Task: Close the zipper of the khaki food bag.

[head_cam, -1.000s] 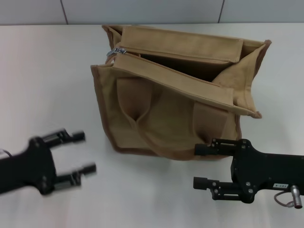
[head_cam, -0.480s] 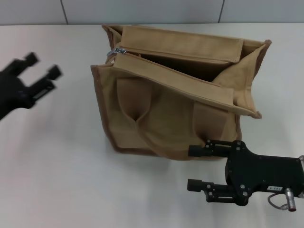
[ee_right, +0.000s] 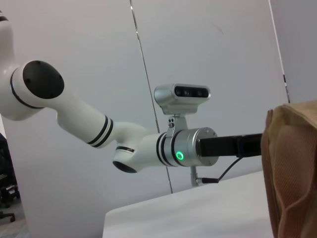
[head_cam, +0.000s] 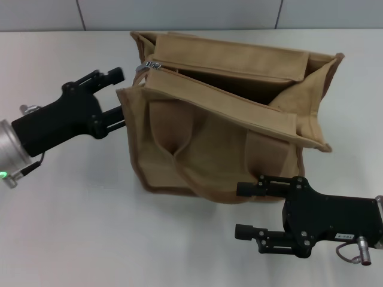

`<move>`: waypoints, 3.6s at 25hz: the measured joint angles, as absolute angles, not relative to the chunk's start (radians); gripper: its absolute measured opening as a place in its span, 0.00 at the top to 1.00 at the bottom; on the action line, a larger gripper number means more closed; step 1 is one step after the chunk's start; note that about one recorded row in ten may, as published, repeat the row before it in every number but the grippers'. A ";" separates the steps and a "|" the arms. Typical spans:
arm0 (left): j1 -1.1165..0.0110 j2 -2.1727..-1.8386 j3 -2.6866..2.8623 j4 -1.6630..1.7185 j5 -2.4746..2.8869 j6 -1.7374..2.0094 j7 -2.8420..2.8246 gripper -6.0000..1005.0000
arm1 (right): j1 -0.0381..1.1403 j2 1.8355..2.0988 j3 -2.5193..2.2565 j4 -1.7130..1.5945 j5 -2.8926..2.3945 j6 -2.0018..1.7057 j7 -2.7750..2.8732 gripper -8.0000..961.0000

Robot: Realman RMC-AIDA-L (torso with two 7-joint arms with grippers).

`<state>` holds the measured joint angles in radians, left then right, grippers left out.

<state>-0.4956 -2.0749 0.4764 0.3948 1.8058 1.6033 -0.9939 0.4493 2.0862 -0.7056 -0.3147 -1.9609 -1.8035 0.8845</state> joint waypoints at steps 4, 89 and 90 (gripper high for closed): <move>-0.521 -2.079 0.480 0.370 1.783 1.604 -0.995 0.22 | 0.451 2.086 -0.706 -0.312 -1.957 -1.796 0.878 0.28; -0.500 -2.080 0.526 0.153 1.571 1.678 -0.754 0.95 | 0.475 2.086 -0.701 -0.261 -1.950 -1.724 0.885 0.28; -0.504 -2.080 0.522 0.141 1.558 1.687 -0.757 0.96 | 0.475 2.084 -0.693 -0.261 -1.950 -1.744 0.894 0.28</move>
